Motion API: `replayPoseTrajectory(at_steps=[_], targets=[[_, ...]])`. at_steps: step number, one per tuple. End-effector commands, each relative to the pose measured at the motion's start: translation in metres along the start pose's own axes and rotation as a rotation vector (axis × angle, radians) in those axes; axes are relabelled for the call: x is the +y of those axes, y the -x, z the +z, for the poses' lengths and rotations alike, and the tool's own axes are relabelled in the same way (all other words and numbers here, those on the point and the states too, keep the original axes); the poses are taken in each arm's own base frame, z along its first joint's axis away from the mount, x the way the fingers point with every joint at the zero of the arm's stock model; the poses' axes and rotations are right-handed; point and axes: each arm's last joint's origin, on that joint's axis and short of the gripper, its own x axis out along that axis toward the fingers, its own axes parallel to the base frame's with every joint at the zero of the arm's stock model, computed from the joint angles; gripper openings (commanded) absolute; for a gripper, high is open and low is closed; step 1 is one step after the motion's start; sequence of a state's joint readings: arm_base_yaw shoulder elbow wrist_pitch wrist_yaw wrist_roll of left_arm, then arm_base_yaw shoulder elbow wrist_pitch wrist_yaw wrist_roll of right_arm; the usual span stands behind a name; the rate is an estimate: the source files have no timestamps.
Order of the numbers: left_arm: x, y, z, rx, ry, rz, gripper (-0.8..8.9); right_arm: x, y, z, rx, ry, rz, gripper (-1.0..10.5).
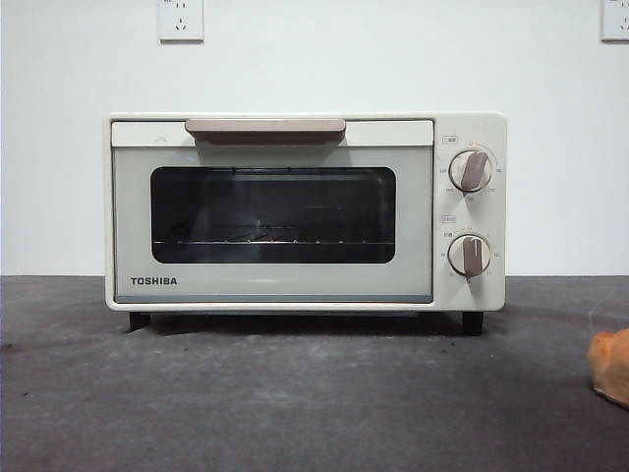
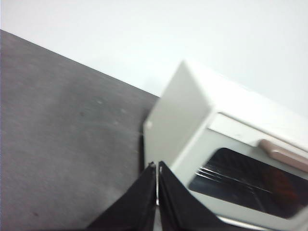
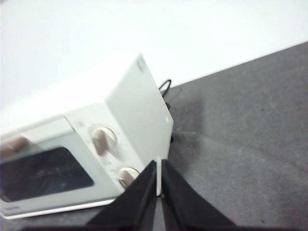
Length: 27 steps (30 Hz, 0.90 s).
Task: The left arm flap open the oven, the right arm pick bread and place it into oven, the left arm flap close the oven
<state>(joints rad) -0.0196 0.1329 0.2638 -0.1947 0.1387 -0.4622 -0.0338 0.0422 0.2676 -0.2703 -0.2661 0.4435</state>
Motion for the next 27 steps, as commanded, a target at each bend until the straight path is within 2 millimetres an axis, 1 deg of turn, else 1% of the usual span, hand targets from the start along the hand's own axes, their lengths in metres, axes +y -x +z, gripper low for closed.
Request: replayPoseTrajectory(at_steps=[1,5,8,13,15,20,22,25,27], targets=[[-0.011,0.001,0.018,0.034,0.024,-0.015,0.11,0.01,0.005,0.018,0.023,-0.033,-0.009,0.1],[-0.027,-0.002,0.047,0.064,0.008,-0.026,0.11,0.025,0.009,0.043,0.088,-0.001,0.025,0.1],[-0.041,-0.009,0.069,0.085,-0.036,-0.076,0.11,0.035,0.008,0.062,0.15,0.026,0.047,0.1],[-0.064,-0.02,0.097,0.144,-0.112,-0.18,0.11,0.048,0.004,0.089,0.221,0.064,0.07,0.1],[-0.072,-0.023,0.106,0.167,-0.145,-0.206,0.11,0.054,0.002,0.097,0.252,0.094,0.114,0.1],[-0.092,-0.026,0.123,0.238,-0.228,-0.283,0.11,0.067,-0.004,0.112,0.344,0.156,0.234,0.1],[-0.1,-0.024,0.127,0.26,-0.282,-0.346,0.11,0.072,-0.006,0.115,0.376,0.176,0.299,0.1],[-0.107,-0.02,0.131,0.281,-0.352,-0.455,0.11,0.078,-0.007,0.118,0.402,0.177,0.397,0.1],[-0.11,-0.017,0.13,0.294,-0.368,-0.529,0.11,0.08,-0.006,0.118,0.409,0.176,0.425,0.1]])
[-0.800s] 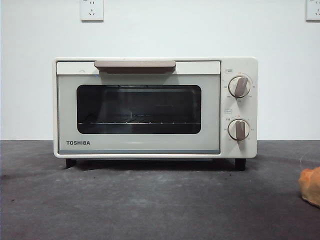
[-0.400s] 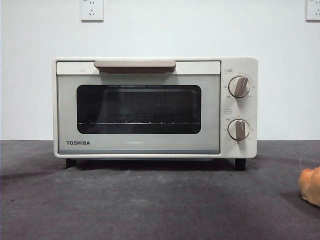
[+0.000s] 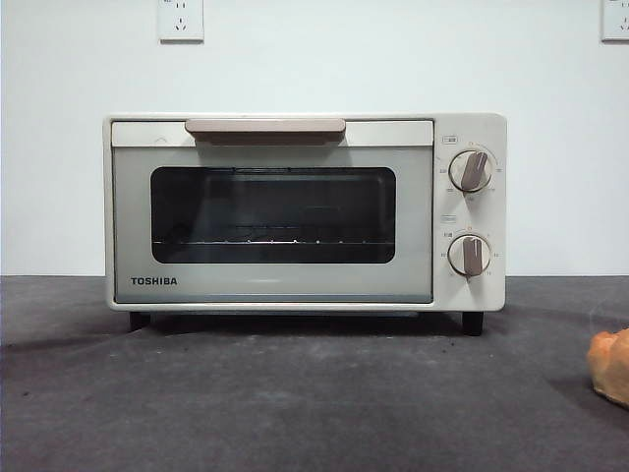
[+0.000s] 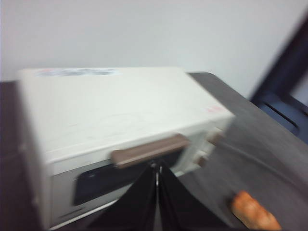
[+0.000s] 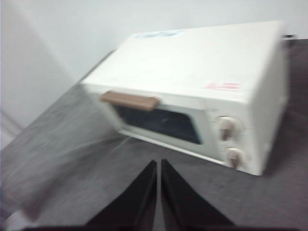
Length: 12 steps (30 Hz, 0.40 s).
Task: The left arm flap open the oven, the right arm pick bread and place it into oven, the left arm flap close the oven
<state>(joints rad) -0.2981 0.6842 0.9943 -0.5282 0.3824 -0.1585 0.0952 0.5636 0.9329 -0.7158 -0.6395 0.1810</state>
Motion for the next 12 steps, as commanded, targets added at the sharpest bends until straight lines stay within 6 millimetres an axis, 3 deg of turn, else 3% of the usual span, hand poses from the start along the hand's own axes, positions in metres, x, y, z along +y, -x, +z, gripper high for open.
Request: replayPoseTrajectory(at_steps=[1,7,12], targets=[[-0.0061,0.0032,0.0045,-0.005,-0.09,-0.091,0.11,0.0049,0.0025,0.0048,-0.009,0.042,0.034,0.1],[-0.0088,0.0043,0.004,-0.001,-0.093,-0.138,0.13,0.0053,0.003,0.0049,-0.013,0.057,0.032,0.1],[-0.0075,0.0009,0.0038,0.009,-0.088,-0.136,1.62,0.005,0.0025,0.005,-0.011,0.055,0.032,0.5]])
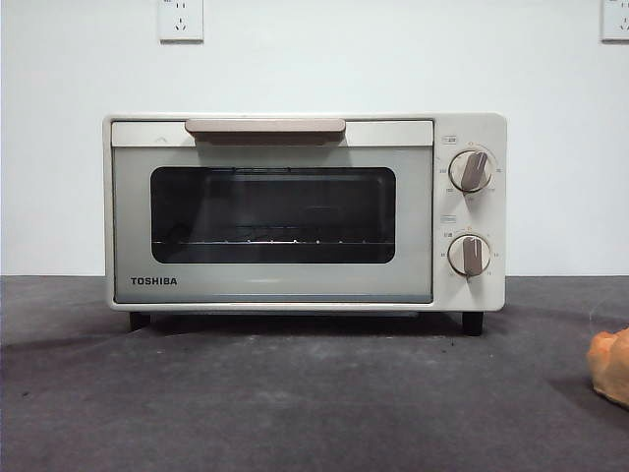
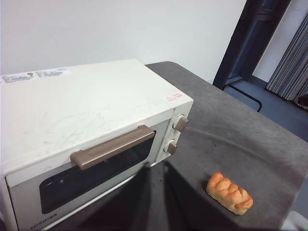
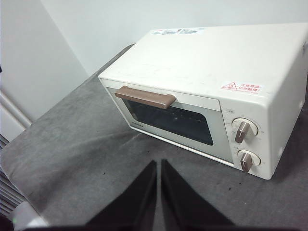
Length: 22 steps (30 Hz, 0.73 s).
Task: The left arm flap open the oven, the right arm pick bread and place it into oven, the left arm flap close the oven
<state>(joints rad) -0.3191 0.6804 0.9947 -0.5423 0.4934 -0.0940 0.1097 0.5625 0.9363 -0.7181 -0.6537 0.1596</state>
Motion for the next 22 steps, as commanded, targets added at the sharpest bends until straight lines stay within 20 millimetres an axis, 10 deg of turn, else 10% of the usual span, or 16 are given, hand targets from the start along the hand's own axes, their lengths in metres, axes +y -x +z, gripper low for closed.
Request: replayPoseTrajectory(at_steps=[1,9,22], targets=[[-0.0007,-0.0008,0.0059,-0.014,-0.023,-0.006,2.16,0.0027,0.0023,0.0049,-0.017,0.028,0.004,0.9],[0.0024,-0.0065,0.0054,0.006,0.003,-0.005,4.92,0.0027,0.0023,0.0049,-0.017,0.024,0.004,4.9],[0.0033,-0.0081,0.0051,0.012,0.009,-0.004,5.32,-0.0009,-0.0002,0.0034,0.004,-0.024,-0.048,5.1]])
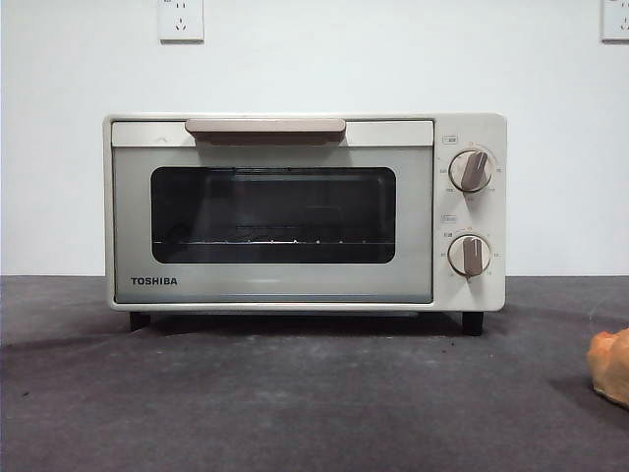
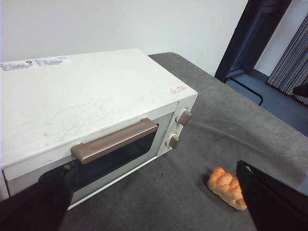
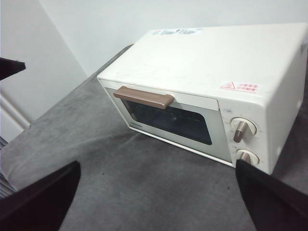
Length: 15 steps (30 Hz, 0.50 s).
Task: The left arm flap open the oven, the right arm pick bread and place it into oven, the left arm flap close the oven
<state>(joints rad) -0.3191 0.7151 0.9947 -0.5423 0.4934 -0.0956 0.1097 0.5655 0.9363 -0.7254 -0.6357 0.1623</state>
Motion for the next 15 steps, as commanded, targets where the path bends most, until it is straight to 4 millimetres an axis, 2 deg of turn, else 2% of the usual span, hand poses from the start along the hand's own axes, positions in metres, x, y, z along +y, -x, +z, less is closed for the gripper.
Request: replayPoseTrajectory(at_steps=[1,7,15], targets=[[-0.002,0.001,0.006,-0.018,-0.009,-0.007,5.32,-0.002,-0.001,0.003,0.015,-0.028,-0.051,5.1],[-0.002,0.001,0.004,0.002,0.002,-0.005,5.32,-0.017,-0.018,-0.009,0.212,-0.116,-0.172,5.1],[-0.001,0.001,0.003,0.009,0.007,-0.004,5.32,-0.042,-0.06,-0.027,0.523,-0.185,-0.293,5.1]])
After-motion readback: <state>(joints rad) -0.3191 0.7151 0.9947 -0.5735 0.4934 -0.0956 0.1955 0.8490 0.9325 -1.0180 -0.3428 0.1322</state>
